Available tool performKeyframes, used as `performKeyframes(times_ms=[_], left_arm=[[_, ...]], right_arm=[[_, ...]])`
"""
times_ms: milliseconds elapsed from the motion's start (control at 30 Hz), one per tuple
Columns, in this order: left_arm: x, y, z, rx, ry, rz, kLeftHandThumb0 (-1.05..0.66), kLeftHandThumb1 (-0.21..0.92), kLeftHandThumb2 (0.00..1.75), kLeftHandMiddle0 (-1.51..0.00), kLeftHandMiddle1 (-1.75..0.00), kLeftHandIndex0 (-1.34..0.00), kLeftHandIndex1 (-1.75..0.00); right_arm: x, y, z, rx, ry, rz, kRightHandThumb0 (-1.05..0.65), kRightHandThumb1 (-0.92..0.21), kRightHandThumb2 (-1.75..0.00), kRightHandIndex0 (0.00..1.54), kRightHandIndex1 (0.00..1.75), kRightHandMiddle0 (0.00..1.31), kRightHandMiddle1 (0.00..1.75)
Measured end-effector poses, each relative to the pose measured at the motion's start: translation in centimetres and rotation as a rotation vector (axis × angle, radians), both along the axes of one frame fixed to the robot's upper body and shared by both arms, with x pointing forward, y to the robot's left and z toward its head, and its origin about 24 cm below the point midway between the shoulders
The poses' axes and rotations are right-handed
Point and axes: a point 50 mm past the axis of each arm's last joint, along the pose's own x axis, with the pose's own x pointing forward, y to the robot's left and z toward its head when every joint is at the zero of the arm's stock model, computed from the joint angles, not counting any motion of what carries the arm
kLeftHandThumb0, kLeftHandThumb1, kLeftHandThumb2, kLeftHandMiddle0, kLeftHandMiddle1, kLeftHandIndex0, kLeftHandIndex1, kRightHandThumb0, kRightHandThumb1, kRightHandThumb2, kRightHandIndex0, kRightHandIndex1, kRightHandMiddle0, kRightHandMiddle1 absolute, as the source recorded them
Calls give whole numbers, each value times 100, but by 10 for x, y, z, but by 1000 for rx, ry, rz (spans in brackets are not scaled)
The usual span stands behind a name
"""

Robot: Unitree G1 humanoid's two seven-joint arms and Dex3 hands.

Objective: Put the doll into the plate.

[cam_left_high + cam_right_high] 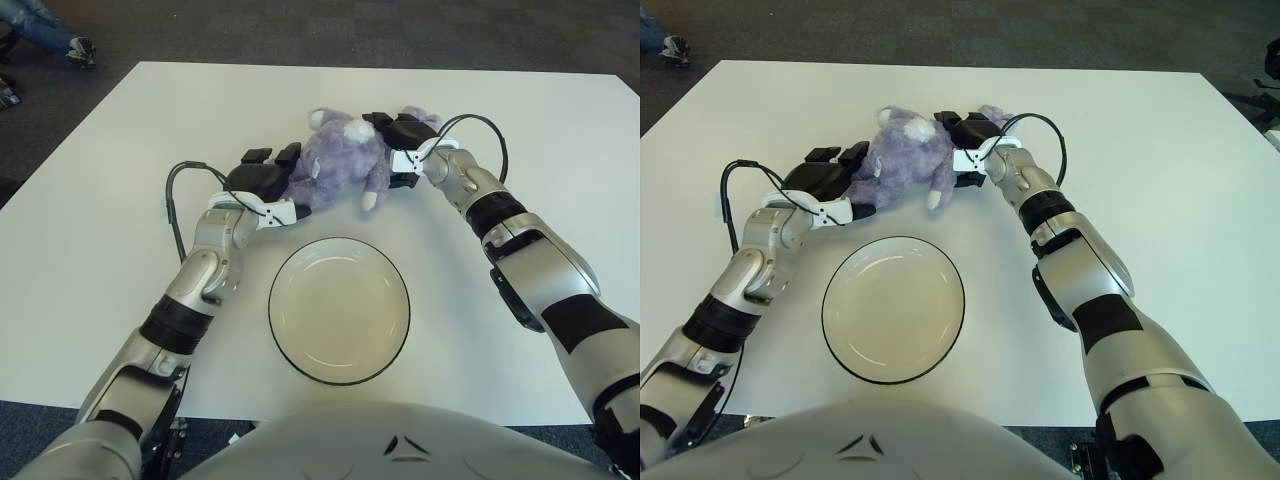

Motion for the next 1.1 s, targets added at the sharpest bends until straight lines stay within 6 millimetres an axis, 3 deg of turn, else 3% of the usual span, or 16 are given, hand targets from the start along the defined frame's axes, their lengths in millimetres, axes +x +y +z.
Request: performKeyframes(times_ms=[300,567,767,900,1033,1100], left_arm=[[20,-6,-8,58,-61,109,-105,92,68,0,-42,0,0],[22,-9,-15,57,-84,120,-105,92,74,-1,-47,0,0],[22,-11,-17,64,-89,111,-105,92,73,-1,-63,0,0],[23,-13,-17,70,-89,102,-103,92,66,0,-88,-1,-1],[24,-14,-15,78,-91,85,-95,92,53,0,-122,0,-24],[24,-14,-15,82,-89,77,-86,87,49,0,-135,0,-42]], right_arm=[[0,-2,1,-1,-5,19,-43,-19,-105,1,78,0,32],[0,-9,3,-12,-5,20,-43,-19,-104,1,74,0,28],[0,-10,4,-15,4,25,-41,-18,-104,1,75,0,27],[0,-10,4,-16,8,27,-41,-18,-105,2,76,0,30],[0,-10,6,-16,7,31,-42,-19,-105,3,77,0,37],[0,-10,6,-15,5,31,-37,-18,-108,2,94,0,51]])
